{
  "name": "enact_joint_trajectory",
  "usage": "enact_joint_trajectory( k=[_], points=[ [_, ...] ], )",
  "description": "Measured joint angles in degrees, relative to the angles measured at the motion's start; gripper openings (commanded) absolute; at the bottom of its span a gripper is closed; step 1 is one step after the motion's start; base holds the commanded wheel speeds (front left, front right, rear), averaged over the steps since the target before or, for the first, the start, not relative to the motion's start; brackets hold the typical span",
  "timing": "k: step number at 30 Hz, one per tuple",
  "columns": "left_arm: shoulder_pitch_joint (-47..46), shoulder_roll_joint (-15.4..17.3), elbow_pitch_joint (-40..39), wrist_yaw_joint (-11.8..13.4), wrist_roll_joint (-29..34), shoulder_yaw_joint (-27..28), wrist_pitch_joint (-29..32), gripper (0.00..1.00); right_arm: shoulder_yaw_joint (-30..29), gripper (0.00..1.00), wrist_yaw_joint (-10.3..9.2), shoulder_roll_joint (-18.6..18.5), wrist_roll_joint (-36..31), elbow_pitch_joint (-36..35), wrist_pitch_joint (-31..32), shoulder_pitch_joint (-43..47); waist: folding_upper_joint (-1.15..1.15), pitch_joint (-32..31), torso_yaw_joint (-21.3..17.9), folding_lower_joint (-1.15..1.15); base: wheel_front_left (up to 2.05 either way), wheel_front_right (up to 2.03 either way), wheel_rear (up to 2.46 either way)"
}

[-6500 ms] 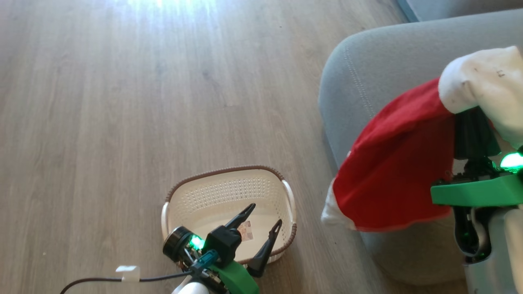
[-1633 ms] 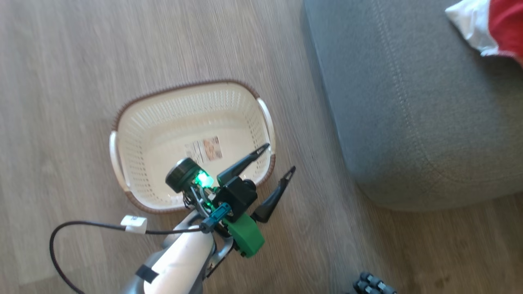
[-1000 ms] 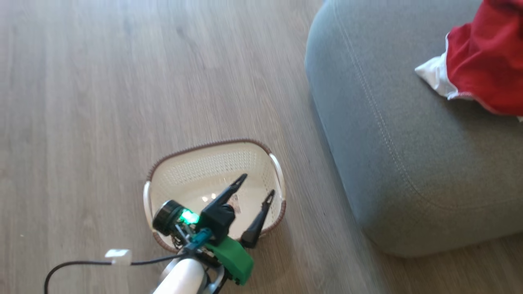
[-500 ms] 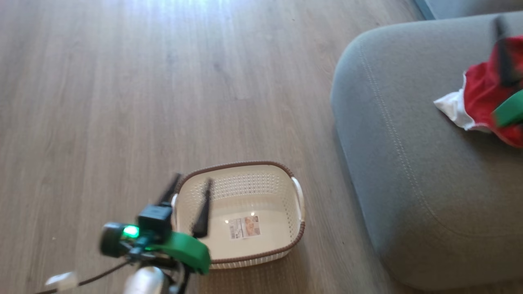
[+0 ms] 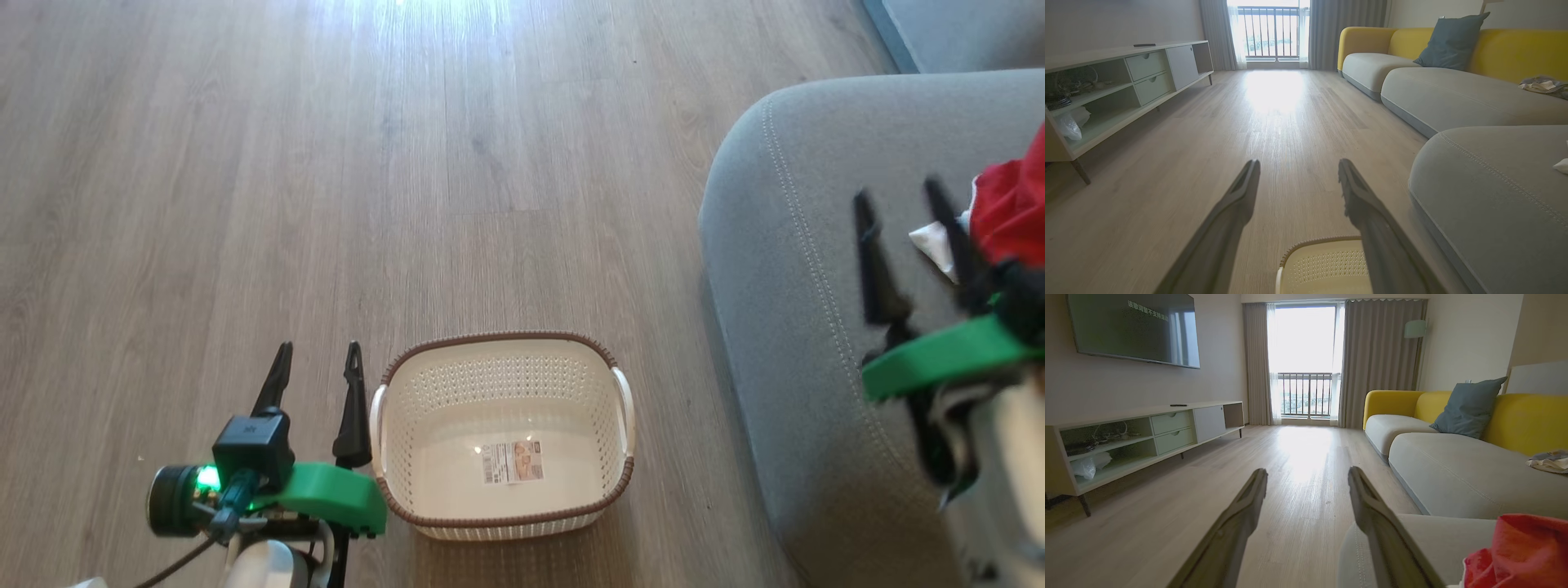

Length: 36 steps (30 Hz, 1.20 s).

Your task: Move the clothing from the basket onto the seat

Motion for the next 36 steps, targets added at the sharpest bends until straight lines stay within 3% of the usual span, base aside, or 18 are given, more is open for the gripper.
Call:
enact_joint_trajectory(
  k=[10, 22, 26, 36],
  points=[
    [0.9, 0.0, -1.6, 1.9, -0.4, 0.2, 0.0, 1.0, -1.0, 1.0, 0.0, 7.3, -1.6, -2.5, 0.0, 8.8, 0.0, -0.4, 0.0, 0.0, 0.0, 0.0, 0.0],
    [2.6, 0.0, 0.0, 2.9, -1.2, 0.6, 0.0, 1.0, 0.3, 1.0, 0.0, 10.1, -2.8, -2.5, 0.0, 13.7, 0.0, -0.7, 0.1, 0.0, 0.0, 0.0, 0.0],
    [2.6, 0.0, 0.0, 2.8, -1.2, 0.6, 0.0, 1.0, 1.4, 1.0, 0.0, 11.1, -3.9, -2.5, 0.0, 14.5, 0.0, -0.4, 0.1, 0.0, 0.0, 0.0, 0.0],
    [2.7, 0.0, 2.2, -0.3, -3.8, 2.1, 0.0, 1.0, 1.3, 1.0, 0.0, 12.3, -3.4, -2.4, 0.0, 14.5, 0.0, 0.1, -0.5, 0.0, 0.0, 0.0, 0.0]
  ],
)
